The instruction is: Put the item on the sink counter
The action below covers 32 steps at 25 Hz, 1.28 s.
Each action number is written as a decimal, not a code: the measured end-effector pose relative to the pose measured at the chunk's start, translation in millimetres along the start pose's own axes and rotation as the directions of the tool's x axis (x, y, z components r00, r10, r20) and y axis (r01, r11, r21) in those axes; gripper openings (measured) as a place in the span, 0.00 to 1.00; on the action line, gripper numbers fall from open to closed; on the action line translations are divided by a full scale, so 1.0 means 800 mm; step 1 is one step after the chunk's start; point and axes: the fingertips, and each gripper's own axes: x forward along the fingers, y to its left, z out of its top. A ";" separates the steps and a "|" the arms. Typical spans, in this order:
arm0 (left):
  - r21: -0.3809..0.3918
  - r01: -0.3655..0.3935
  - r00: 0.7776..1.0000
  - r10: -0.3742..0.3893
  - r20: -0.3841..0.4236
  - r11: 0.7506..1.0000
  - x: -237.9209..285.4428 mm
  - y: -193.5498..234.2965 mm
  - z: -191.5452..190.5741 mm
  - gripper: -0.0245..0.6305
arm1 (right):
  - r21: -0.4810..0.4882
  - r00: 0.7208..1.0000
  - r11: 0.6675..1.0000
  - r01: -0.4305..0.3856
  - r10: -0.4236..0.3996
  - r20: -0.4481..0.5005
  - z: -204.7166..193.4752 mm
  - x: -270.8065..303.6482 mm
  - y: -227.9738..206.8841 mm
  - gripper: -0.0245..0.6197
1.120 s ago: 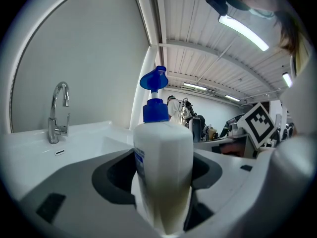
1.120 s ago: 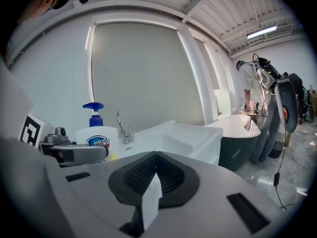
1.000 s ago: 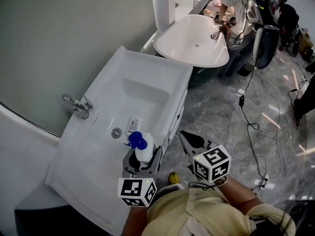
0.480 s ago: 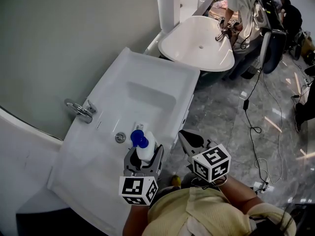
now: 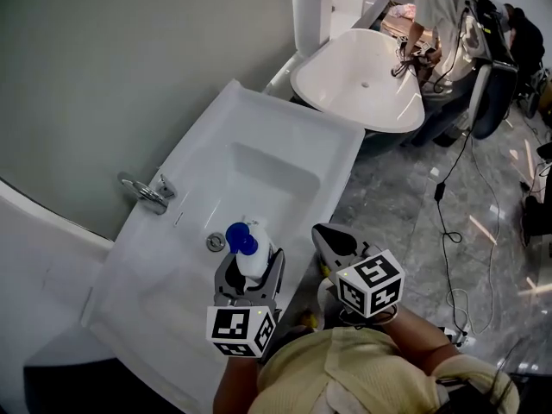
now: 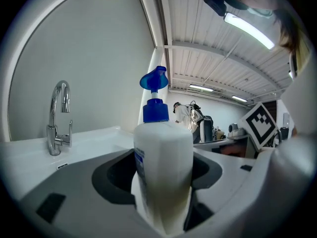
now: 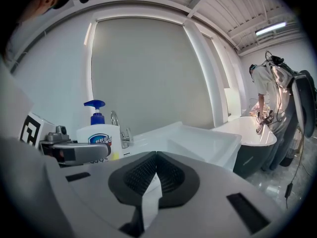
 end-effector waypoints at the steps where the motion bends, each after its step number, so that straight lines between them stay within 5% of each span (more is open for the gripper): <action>1: -0.003 -0.011 1.000 0.011 0.003 1.000 0.004 0.004 0.002 0.51 | -0.004 1.000 1.000 -0.010 0.010 -0.002 0.003 0.006 -0.002 0.07; 32: -0.071 -0.284 0.958 0.286 0.023 0.956 0.170 0.126 0.061 0.51 | -0.078 0.962 0.962 -0.263 0.255 -0.098 0.090 0.200 -0.088 0.07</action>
